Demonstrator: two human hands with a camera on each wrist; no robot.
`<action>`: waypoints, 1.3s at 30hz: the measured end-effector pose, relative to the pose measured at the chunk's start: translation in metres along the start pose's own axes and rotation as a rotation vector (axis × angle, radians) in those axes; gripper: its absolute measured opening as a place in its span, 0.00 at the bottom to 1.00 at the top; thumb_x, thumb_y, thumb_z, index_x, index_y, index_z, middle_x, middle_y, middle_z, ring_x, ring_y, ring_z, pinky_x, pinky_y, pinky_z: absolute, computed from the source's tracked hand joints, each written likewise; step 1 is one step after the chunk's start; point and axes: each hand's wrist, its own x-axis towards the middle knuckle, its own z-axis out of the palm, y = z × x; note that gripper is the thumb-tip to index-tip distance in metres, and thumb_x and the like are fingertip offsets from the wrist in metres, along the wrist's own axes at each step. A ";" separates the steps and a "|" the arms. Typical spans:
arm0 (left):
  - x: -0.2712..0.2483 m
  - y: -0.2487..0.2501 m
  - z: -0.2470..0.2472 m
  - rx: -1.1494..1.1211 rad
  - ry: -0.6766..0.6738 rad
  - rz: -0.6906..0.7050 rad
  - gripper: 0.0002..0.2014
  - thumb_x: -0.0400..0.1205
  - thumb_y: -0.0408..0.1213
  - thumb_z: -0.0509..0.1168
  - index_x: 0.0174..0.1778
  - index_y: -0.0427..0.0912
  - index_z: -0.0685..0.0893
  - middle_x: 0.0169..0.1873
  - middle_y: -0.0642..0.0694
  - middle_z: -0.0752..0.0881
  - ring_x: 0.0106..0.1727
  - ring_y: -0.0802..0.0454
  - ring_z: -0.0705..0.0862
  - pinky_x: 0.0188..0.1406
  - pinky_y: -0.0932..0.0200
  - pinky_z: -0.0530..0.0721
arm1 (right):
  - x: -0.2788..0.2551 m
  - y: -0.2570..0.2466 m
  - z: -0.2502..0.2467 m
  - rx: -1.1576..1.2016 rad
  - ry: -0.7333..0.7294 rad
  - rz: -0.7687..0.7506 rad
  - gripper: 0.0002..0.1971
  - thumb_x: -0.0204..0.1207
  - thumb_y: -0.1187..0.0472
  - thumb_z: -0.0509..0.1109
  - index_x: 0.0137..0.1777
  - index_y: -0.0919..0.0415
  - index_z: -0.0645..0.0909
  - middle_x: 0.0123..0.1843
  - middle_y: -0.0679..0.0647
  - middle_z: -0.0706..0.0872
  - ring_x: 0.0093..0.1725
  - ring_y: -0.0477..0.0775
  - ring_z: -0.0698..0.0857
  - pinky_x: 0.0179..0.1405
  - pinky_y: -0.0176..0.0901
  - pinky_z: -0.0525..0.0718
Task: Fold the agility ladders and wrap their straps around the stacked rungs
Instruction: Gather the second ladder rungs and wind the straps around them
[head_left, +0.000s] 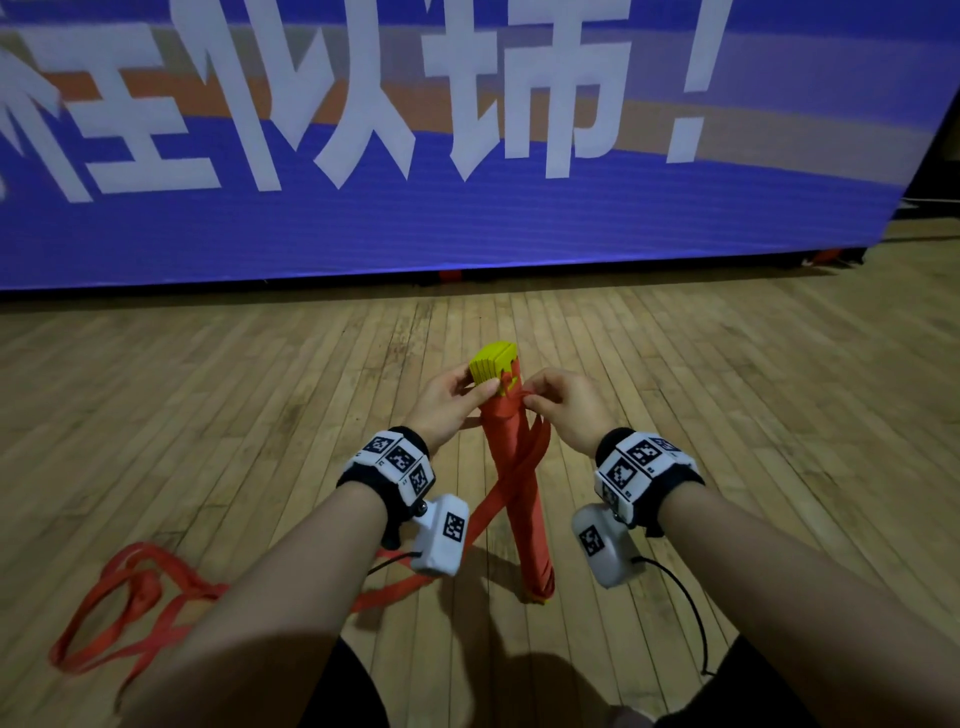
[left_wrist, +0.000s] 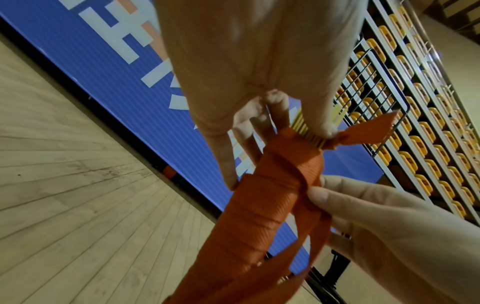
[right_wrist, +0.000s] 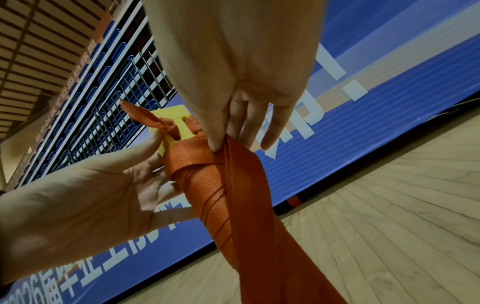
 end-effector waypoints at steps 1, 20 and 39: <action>0.000 -0.001 0.003 -0.007 0.002 -0.006 0.12 0.82 0.31 0.67 0.60 0.43 0.80 0.51 0.49 0.85 0.51 0.56 0.85 0.48 0.61 0.87 | 0.000 0.000 -0.001 0.008 0.002 0.012 0.04 0.76 0.70 0.70 0.47 0.61 0.84 0.41 0.52 0.86 0.44 0.50 0.84 0.46 0.39 0.81; 0.007 -0.005 0.009 -0.011 0.196 -0.013 0.20 0.78 0.30 0.71 0.65 0.38 0.77 0.51 0.45 0.85 0.50 0.53 0.86 0.44 0.63 0.87 | 0.001 0.008 -0.008 -0.034 -0.107 0.073 0.07 0.77 0.73 0.66 0.47 0.63 0.83 0.44 0.57 0.87 0.49 0.55 0.86 0.52 0.44 0.83; 0.008 -0.007 0.004 -0.004 0.210 -0.052 0.12 0.81 0.35 0.68 0.59 0.42 0.77 0.47 0.51 0.84 0.56 0.50 0.83 0.55 0.43 0.86 | -0.006 -0.005 -0.015 0.538 -0.507 0.225 0.13 0.82 0.77 0.51 0.47 0.66 0.77 0.39 0.60 0.84 0.37 0.48 0.86 0.39 0.33 0.81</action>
